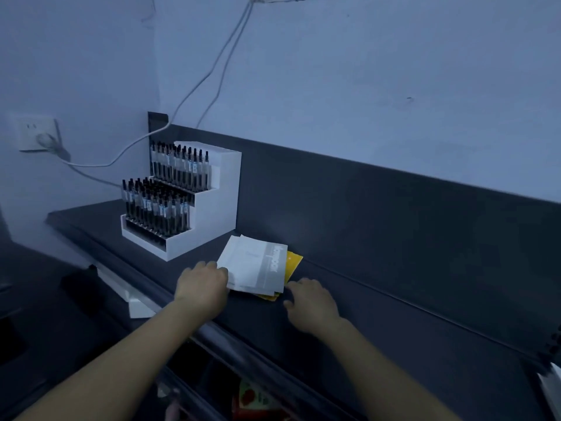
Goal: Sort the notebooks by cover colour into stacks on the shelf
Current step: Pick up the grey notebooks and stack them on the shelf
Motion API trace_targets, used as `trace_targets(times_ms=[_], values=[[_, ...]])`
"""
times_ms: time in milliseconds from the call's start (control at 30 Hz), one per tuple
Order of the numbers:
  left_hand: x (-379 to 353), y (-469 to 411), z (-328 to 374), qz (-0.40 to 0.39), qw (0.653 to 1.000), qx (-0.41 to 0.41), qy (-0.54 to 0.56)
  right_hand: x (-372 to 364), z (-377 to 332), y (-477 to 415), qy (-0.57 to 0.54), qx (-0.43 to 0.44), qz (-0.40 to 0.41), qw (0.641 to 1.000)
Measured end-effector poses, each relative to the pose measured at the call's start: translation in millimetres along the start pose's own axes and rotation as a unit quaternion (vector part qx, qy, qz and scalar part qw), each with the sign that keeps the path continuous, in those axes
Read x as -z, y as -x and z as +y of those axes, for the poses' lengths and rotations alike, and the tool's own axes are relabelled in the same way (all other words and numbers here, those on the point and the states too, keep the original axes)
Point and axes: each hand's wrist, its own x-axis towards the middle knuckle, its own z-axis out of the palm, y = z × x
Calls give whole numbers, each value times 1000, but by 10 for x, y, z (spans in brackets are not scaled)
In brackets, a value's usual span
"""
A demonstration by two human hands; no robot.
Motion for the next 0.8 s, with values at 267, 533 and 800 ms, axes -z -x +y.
trace_targets(times_ms=[267,533,800], values=[[-308,-592,-115,-59,990,53,118,-110,11,-658,-73,-23,-28,997],[-462,-994,-166,-59,972,118,194,-266,-84,-1013,-7,6,19,1000],[-480,-1129,-290,-74,935,189,290,-335,-311,-1158,32,29,35,998]])
